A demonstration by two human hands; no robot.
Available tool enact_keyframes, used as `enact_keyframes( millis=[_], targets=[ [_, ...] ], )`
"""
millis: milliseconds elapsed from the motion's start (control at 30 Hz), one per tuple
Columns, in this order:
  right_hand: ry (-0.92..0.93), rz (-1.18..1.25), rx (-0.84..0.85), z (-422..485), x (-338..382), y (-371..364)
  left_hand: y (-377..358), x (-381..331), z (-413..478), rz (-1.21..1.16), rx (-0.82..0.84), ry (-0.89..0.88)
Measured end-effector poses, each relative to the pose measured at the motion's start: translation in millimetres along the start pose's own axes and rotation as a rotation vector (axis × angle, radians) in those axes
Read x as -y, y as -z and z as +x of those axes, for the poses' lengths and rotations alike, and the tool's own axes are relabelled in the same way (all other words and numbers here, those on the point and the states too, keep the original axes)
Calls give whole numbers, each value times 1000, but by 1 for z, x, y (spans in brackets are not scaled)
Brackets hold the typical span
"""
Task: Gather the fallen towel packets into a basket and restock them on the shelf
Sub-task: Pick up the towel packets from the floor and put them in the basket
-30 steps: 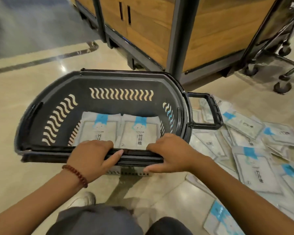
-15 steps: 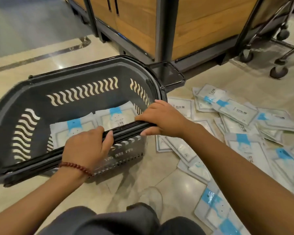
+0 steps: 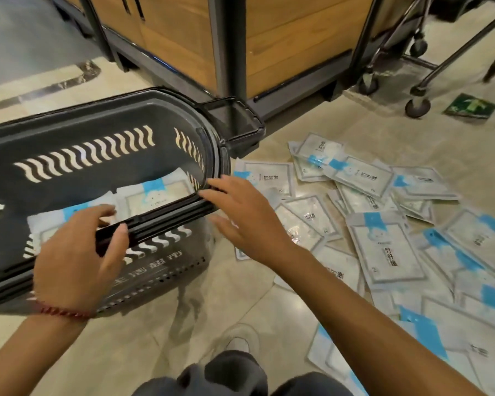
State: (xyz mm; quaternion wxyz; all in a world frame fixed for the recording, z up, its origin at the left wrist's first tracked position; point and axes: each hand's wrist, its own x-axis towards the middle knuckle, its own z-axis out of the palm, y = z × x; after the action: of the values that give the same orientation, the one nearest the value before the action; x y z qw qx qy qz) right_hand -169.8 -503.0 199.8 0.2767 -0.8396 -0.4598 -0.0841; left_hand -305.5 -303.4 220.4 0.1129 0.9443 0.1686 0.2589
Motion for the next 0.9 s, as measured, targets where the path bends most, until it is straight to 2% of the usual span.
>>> enact_keyframes(
  millis=[67, 100, 133, 200, 267, 300, 433, 567, 767, 833, 900],
  targets=[
    [-138, 105, -123, -42, -21, -3, -4, -15, -17, -115, -100, -235],
    [-251, 129, -111, -63, -34, -6, -11, -23, -27, -159, -77, -357],
    [-375, 143, -65, -82, -49, -11, -20, -32, -36, -201, -4, -438],
    [-585, 123, 81, -113, -81, -22, -50, -45, -47, -253, 256, -477],
    [-715, 73, 203, -133, -116, -36, -87, -59, -49, -259, 555, -330],
    [-759, 48, 235, -138, -133, -43, -110, -62, -49, -257, 644, -225],
    [-884, -44, 337, -135, -199, -78, -210, -62, -42, -275, 827, 37],
    [-923, -108, 278, -114, -252, -114, -278, -63, -47, -420, 907, 308],
    [-1107, -295, 469, -105, -284, -158, -311, -37, -66, -492, 939, 472],
    [-1057, -413, 437, -110, -275, -164, -314, -36, -62, -503, 918, 535],
    [-1011, -372, 328, -119, -266, -162, -317, -40, -57, -508, 874, 578]
  ],
)
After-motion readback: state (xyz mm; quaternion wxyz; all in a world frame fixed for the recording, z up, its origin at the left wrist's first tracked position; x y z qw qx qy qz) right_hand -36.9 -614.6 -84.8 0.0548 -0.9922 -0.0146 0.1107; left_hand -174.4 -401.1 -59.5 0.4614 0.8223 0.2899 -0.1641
